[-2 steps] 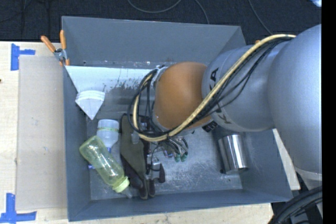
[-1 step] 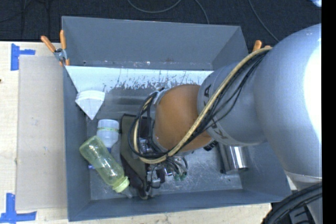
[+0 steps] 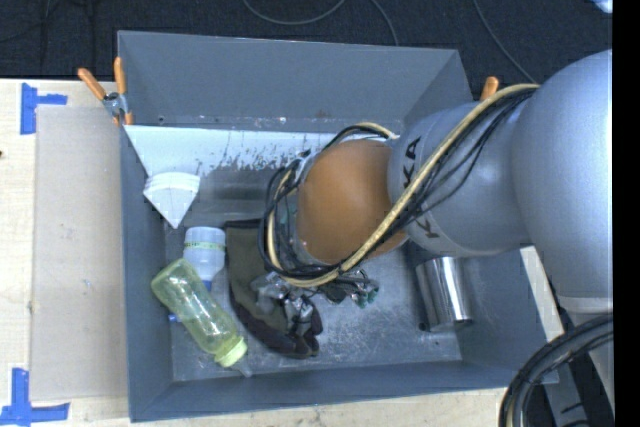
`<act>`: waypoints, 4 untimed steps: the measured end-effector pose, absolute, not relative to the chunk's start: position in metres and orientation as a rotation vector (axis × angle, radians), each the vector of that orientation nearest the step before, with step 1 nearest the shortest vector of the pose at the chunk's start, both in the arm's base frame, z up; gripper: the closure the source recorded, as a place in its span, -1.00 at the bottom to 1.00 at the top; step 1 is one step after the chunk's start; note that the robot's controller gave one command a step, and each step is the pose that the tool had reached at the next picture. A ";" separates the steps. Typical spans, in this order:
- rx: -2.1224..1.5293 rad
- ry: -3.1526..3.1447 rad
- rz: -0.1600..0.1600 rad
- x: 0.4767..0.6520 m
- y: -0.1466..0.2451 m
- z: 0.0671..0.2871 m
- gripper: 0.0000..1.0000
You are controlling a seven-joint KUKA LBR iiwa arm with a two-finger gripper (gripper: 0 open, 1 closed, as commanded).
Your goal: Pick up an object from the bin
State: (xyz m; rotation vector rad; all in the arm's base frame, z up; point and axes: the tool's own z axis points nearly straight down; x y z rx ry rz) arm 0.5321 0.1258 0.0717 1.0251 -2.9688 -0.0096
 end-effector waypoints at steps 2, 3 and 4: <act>1.065 -2.957 -0.012 0.532 0.112 0.074 1.00; 1.119 -2.936 -0.012 0.540 0.079 0.071 -1.00; 1.114 -2.937 -0.012 0.540 0.079 0.072 1.00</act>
Offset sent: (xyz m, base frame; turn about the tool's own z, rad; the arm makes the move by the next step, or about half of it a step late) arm -0.0011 -0.0337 0.0058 -0.0506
